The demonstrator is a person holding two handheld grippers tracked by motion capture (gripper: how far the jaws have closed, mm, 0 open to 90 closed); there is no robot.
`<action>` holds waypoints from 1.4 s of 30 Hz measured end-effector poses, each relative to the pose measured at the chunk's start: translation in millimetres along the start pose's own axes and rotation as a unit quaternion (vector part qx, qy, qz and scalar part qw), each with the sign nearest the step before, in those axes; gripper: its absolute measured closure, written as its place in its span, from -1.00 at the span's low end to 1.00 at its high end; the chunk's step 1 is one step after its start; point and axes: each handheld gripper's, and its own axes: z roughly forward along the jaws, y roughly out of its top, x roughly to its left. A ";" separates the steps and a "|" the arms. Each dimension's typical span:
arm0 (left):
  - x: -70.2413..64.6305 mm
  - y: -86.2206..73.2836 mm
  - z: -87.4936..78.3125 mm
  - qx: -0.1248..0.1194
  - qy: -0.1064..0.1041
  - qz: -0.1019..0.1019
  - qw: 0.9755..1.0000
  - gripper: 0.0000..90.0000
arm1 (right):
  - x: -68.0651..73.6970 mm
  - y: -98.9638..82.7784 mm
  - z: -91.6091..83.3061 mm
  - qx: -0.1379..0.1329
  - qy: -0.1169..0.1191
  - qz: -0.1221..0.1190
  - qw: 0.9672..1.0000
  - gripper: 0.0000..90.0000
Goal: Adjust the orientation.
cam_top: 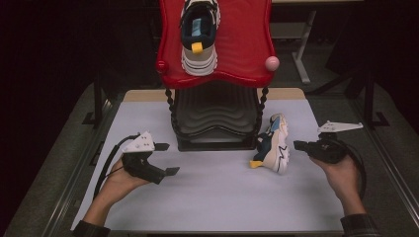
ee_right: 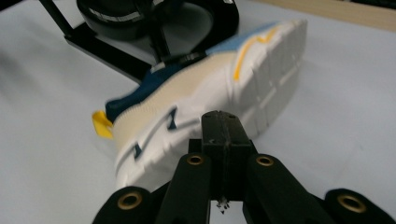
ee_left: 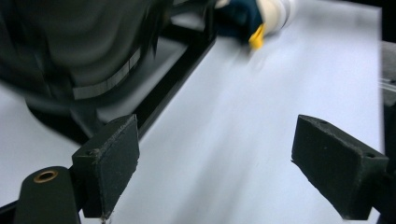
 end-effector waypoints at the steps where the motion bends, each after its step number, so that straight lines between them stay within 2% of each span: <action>1: 1.2 -8.0 3.9 0.002 0.001 -0.009 1.000 -0.68 | 0.6 3.0 1.8 -0.002 0.004 0.001 1.000 0.99; 3: 3.8 -23.2 11.5 0.015 0.006 -0.022 1.000 -0.68 | 2.0 7.3 5.2 -0.006 0.013 -0.002 1.000 0.99; 5: 6.5 -34.9 18.2 0.039 0.015 -0.021 0.999 -0.68 | 4.6 9.8 8.5 -0.005 0.020 -0.007 1.000 0.99; 6: 7.7 -40.2 21.3 0.042 0.014 -0.027 0.999 -0.68 | 6.0 10.4 10.1 -0.002 0.021 -0.010 1.000 0.99; 8: 11.1 -49.0 26.5 0.051 0.013 -0.034 0.998 -0.67 | 9.1 10.3 12.4 0.001 0.026 -0.014 1.000 0.99; 10: 12.5 -52.7 29.0 0.058 0.016 -0.033 0.998 -0.67 | 11.9 9.8 13.8 0.005 0.030 -0.017 0.999 0.99; 12: 16.2 -62.2 36.6 0.075 0.023 -0.039 0.996 -0.68 | 14.0 9.3 15.1 0.007 0.035 -0.026 0.999 0.99; 14: 17.0 -66.3 40.5 0.088 0.029 -0.034 0.995 -0.68 | 16.5 8.7 16.9 0.013 0.039 -0.029 0.999 0.99; 16: 16.3 -69.1 44.6 0.104 0.043 -0.020 0.994 -0.68 | 18.4 8.1 19.0 0.023 0.037 -0.033 0.999 0.99; 20: 18.2 -76.3 44.2 0.074 0.039 -0.027 0.996 -0.71 | 18.2 7.7 18.2 0.025 0.034 -0.031 0.999 0.99; 29: 17.8 -76.4 44.4 0.073 0.040 -0.027 0.996 -0.71 | 12.9 2.2 10.7 0.017 0.022 -0.024 0.999 0.99; 42: 17.6 -76.3 44.4 0.074 0.041 -0.026 0.996 -0.71 | -9.8 -16.7 -9.0 0.013 -0.011 0.007 1.000 0.99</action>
